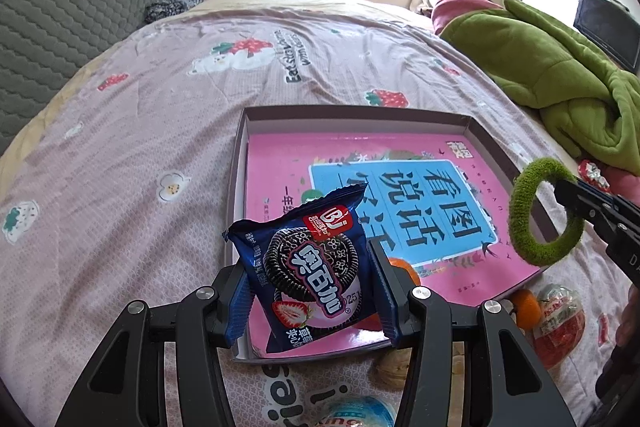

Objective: Organize objects
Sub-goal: 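Lower the green ring into the tray and open the right tool while the left tool lowers the Oreo pack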

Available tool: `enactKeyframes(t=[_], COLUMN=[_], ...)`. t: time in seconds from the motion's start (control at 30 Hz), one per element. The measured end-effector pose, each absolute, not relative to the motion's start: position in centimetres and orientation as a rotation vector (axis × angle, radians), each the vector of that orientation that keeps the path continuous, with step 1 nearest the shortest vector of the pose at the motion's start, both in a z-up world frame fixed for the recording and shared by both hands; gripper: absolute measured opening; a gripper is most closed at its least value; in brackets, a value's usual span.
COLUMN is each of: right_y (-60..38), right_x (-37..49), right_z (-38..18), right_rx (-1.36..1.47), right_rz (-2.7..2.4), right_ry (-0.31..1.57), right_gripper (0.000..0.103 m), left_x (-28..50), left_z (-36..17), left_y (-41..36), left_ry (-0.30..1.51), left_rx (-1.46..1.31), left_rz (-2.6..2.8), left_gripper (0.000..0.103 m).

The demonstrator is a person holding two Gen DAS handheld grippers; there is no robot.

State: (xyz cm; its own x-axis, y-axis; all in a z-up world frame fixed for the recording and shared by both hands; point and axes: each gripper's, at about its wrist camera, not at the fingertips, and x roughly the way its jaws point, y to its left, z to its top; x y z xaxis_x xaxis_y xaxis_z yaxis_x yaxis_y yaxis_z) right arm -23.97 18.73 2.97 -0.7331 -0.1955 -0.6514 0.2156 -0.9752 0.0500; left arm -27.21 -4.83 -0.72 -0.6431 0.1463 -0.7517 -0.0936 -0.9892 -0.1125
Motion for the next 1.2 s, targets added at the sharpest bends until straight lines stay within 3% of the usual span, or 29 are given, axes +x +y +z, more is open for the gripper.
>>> enactKeyframes(t=[1.2], right_y=[18.3], right_x=[-25.9], right_z=[0.4], right_rx=[1.127], right_rz=[-2.701], right_ry=[0.057], right_gripper=[0.014], left_x=[-30.5], left_z=[-1.9], left_y=[-7.0], left_ry=[-0.228], left_rx=[-1.309], left_rz=[2.700], left_gripper=[0.054])
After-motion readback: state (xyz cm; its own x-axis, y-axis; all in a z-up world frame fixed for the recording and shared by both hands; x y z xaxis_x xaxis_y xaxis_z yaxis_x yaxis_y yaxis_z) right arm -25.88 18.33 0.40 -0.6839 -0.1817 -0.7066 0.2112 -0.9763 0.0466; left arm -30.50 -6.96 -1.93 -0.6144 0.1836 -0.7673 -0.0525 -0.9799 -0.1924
